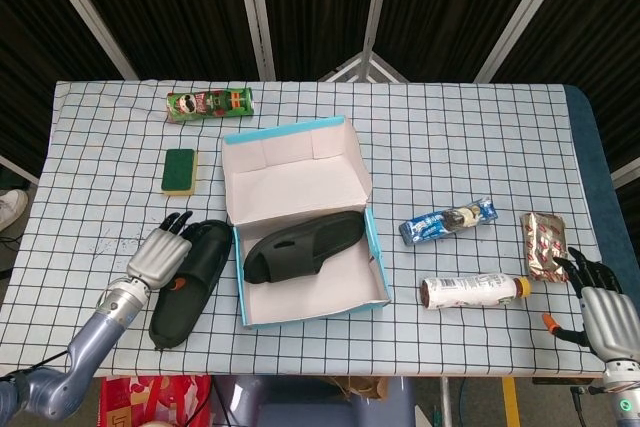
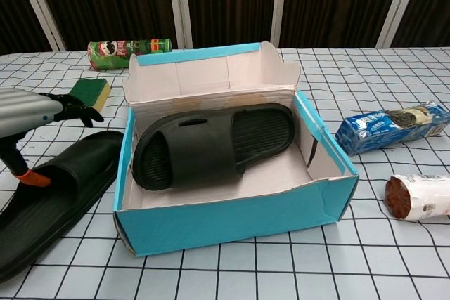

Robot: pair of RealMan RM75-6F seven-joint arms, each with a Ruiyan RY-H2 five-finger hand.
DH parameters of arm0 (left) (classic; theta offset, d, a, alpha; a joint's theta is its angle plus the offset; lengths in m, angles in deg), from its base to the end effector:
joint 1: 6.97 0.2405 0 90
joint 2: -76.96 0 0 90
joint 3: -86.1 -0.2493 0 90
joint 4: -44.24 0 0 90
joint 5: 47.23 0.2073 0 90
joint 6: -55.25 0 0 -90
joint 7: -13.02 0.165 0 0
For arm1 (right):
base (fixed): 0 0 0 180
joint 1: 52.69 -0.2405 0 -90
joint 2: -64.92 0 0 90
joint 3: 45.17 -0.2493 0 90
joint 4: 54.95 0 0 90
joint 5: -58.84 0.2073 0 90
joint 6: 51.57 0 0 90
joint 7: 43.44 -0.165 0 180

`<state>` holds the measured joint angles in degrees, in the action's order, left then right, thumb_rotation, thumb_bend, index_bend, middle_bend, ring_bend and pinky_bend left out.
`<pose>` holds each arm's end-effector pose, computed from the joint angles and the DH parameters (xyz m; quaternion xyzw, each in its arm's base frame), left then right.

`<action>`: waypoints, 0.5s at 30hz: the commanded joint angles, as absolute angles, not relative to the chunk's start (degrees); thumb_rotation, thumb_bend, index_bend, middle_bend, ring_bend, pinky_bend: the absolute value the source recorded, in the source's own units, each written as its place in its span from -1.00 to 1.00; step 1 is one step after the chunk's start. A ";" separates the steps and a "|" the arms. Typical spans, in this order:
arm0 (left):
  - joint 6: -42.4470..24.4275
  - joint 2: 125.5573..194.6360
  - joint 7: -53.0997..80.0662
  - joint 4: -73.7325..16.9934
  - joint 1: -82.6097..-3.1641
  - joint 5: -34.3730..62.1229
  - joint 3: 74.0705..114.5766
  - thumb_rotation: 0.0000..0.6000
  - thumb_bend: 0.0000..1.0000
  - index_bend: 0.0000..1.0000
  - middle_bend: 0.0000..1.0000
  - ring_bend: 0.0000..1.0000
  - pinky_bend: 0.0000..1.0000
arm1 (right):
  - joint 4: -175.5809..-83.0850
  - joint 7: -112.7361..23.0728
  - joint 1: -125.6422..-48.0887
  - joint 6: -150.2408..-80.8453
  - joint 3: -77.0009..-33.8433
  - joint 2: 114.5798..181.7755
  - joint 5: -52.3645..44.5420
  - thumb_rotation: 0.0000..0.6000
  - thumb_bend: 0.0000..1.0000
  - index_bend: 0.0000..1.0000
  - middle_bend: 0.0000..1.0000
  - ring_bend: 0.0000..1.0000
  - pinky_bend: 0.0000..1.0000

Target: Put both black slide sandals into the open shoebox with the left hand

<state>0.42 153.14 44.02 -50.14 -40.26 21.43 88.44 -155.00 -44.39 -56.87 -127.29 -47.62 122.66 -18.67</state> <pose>-0.2075 0.3013 0.0151 -0.8043 -0.3122 -0.2425 0.4437 -0.3199 -0.1905 0.1629 0.5679 -0.4846 0.3240 0.5811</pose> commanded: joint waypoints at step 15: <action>14.93 142.55 62.72 -59.89 -60.76 -15.35 84.71 1.00 -0.63 -0.83 -0.77 -1.00 -0.94 | -155.21 -43.47 -57.14 -126.78 -47.68 122.70 -17.86 1.00 -0.46 -0.65 -0.88 -0.77 -0.86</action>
<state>12.73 143.96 58.29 -58.15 -55.51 -8.81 87.28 -155.19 -43.49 -57.14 -126.78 -47.69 122.71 -17.87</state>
